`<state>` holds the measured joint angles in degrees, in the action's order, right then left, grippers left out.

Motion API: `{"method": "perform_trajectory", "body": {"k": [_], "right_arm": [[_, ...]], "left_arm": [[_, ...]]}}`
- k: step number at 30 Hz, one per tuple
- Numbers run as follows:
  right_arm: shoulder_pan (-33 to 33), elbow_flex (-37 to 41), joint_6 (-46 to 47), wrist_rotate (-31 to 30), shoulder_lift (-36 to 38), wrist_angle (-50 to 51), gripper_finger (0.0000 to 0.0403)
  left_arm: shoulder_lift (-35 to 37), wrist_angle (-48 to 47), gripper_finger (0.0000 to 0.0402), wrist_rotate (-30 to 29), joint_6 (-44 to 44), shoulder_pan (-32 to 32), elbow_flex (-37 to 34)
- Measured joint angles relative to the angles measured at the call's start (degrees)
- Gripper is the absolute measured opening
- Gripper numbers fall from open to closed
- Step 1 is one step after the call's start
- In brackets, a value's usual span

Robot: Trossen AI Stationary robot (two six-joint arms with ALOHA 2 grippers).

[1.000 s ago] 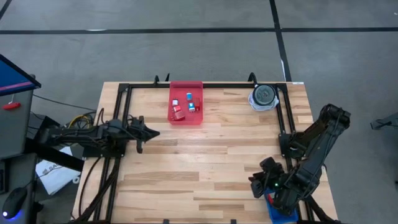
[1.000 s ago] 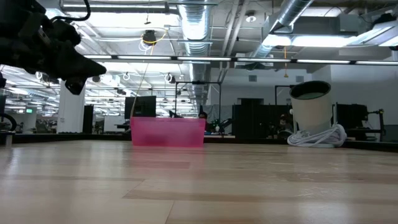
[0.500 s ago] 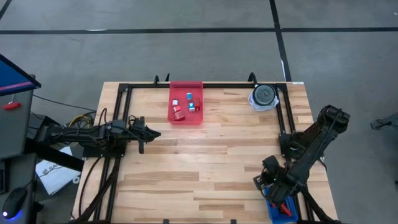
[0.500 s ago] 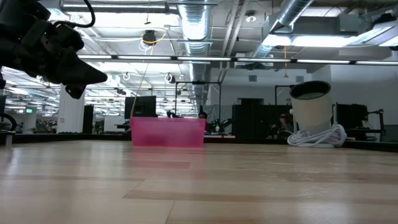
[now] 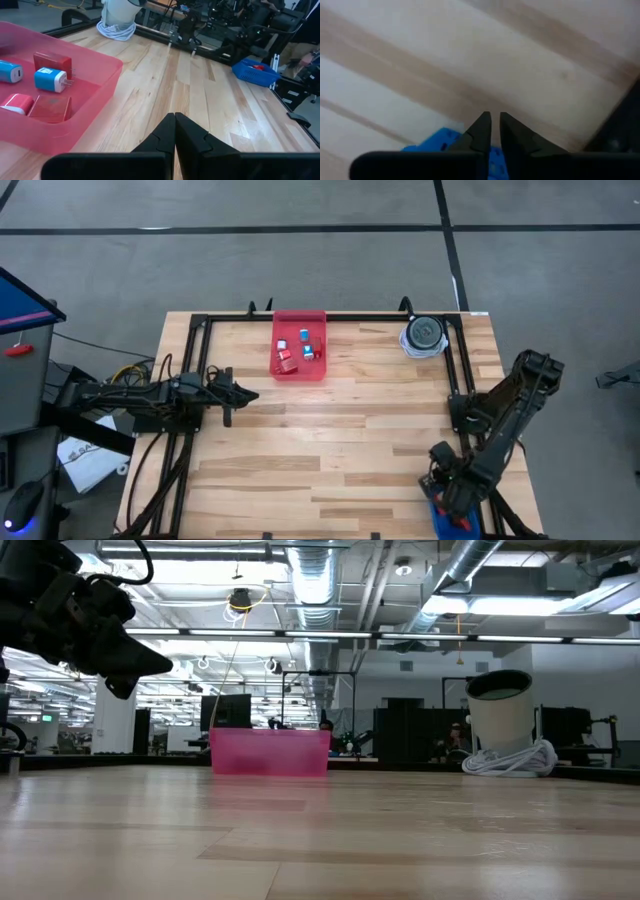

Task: Pick & Place Office items
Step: Adjust the blue bin

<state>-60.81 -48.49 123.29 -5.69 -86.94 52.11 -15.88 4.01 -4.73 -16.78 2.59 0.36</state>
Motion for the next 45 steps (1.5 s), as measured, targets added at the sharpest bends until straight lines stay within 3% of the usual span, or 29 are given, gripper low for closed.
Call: {"method": "perform_trajectory", "body": {"k": [8, 17, 21, 24, 29, 45], "right_arm": [[-5.17, 0.0, 0.82, 2.05, -0.02, -0.46, 0.0022], [-2.67, -0.04, -1.58, -6.98, 0.0, 4.65, 0.0035], [-2.51, -0.07, -1.84, -7.7, 0.0, 6.25, 0.0044], [-3.45, -0.07, -1.8, -8.06, 0.0, 4.24, 0.0046], [-4.87, -1.64, -1.96, -16.44, 0.07, -4.61, 0.0045], [-6.27, -1.66, -1.76, -14.8, -0.37, -6.3, 0.0042]], "left_arm": [[0.0, 0.04, 0.0002, 0.0, 0.0, 0.0, 0.0], [0.0, 0.09, 0.0002, 0.02, 0.0, 0.0, 0.0], [0.0, 0.09, 0.0002, 0.04, -0.01, 0.0, 0.0], [0.0, 0.09, 0.0002, 0.04, -0.01, 0.02, 0.0], [0.0, 0.09, 0.0002, 0.04, -0.02, 0.0, 0.0], [0.0, 0.09, 0.0002, 0.05, -0.02, 0.01, 0.0]]}}
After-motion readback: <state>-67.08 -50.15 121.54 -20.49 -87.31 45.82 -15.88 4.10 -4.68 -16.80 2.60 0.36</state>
